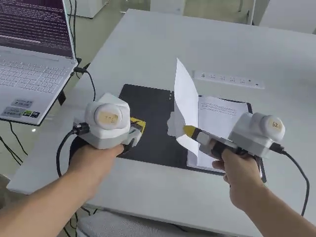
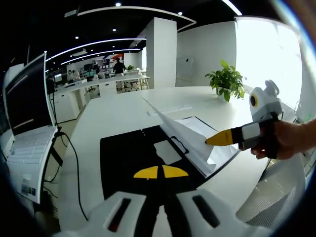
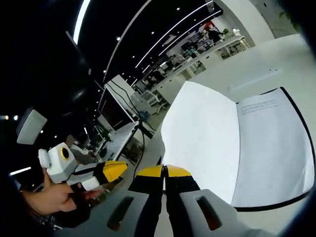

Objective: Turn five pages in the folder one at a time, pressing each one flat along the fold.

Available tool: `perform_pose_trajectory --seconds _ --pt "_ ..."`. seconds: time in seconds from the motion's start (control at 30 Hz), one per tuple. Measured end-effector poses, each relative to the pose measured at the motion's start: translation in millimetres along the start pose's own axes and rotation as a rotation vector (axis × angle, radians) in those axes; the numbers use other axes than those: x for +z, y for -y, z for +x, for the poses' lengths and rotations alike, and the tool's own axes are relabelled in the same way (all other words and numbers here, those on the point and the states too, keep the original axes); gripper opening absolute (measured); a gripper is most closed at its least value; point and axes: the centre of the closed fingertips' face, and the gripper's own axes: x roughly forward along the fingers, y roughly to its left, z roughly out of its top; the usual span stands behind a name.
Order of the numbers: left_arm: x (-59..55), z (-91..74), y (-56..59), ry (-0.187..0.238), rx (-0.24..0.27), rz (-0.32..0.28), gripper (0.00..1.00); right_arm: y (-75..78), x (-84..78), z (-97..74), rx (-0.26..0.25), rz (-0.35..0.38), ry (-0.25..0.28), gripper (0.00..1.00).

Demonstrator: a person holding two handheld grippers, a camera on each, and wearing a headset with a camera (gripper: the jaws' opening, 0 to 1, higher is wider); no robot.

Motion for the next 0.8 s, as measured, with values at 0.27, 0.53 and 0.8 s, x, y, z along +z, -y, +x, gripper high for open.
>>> perform_pose_trajectory --seconds 0.27,0.53,0.8 --pt "-17.3 -11.6 -26.6 -0.01 0.032 -0.038 0.0 -0.5 -22.4 26.9 -0.004 0.001 -0.073 0.0" --pt "-29.1 -20.4 -37.4 -0.025 0.048 -0.065 0.0 5.0 -48.0 57.1 -0.006 -0.008 -0.153 0.0" --pt "-44.9 -25.1 -40.3 -0.05 0.044 -0.09 0.0 13.0 -74.8 77.7 -0.021 -0.011 -0.225 0.0"
